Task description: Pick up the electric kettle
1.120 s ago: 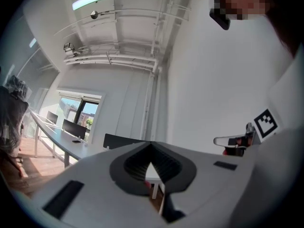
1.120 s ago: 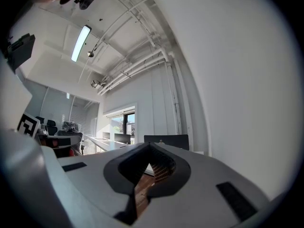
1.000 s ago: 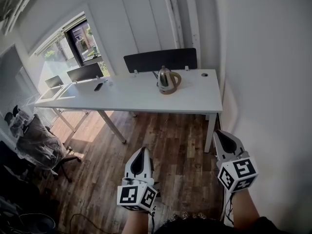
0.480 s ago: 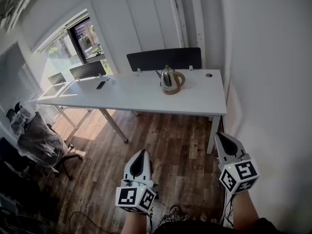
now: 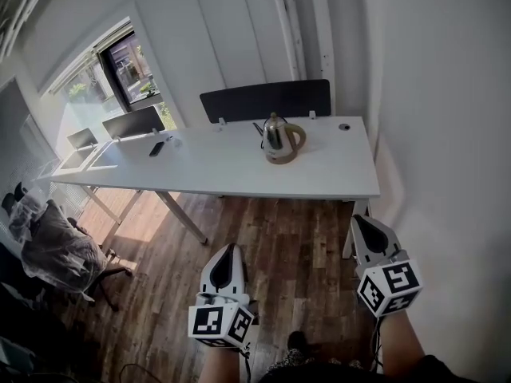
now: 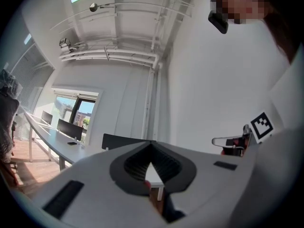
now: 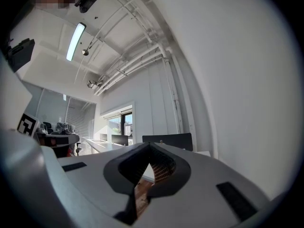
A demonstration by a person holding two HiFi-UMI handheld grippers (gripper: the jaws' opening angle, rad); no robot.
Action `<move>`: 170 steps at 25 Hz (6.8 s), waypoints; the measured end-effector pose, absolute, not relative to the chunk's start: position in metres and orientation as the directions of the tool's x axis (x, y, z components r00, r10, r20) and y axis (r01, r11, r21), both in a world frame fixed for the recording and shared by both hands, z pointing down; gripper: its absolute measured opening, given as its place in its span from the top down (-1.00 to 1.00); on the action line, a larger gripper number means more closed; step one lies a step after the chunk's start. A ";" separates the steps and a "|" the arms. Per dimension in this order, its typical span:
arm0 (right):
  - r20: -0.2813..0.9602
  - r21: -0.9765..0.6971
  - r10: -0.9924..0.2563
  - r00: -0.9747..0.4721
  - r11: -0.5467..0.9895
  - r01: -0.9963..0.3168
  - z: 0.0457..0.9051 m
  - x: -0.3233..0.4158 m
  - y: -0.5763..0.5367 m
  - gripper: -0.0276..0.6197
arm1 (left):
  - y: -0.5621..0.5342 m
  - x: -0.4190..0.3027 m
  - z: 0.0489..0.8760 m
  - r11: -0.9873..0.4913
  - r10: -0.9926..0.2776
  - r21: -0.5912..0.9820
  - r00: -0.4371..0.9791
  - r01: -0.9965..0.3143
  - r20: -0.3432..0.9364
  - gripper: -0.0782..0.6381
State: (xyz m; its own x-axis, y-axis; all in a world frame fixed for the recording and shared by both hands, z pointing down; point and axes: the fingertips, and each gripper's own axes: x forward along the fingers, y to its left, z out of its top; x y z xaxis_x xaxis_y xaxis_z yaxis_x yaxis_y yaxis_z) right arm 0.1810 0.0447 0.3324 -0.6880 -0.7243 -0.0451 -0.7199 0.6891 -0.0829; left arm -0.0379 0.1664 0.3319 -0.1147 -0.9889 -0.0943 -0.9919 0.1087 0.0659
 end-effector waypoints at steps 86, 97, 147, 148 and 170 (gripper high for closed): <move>0.115 -0.143 -0.828 -0.549 0.533 -0.834 0.395 -0.059 -0.391 0.90 | -0.295 -0.288 0.366 -0.032 -0.999 0.179 0.030 -0.983 -0.013 0.78; 0.221 -0.086 -0.834 -0.505 0.499 -0.862 0.435 -0.075 -0.427 0.89 | -0.339 -0.296 0.378 -0.119 -0.992 0.188 0.126 -0.975 0.023 0.78; 0.322 -0.010 -0.906 -0.274 0.286 -0.958 0.533 -0.098 -0.520 0.69 | -0.373 -0.334 0.409 -0.106 -0.986 0.185 0.127 -0.977 0.107 0.78; 0.321 -0.010 -0.907 -0.273 0.285 -0.958 0.532 -0.098 -0.520 0.69 | -0.373 -0.334 0.410 -0.108 -0.986 0.183 0.128 -0.977 0.106 0.78; 0.196 -0.118 -0.928 -0.318 0.300 -0.947 0.438 -0.064 -0.492 0.70 | -0.365 -0.324 0.400 -0.132 -0.985 0.211 0.151 -0.969 0.079 0.78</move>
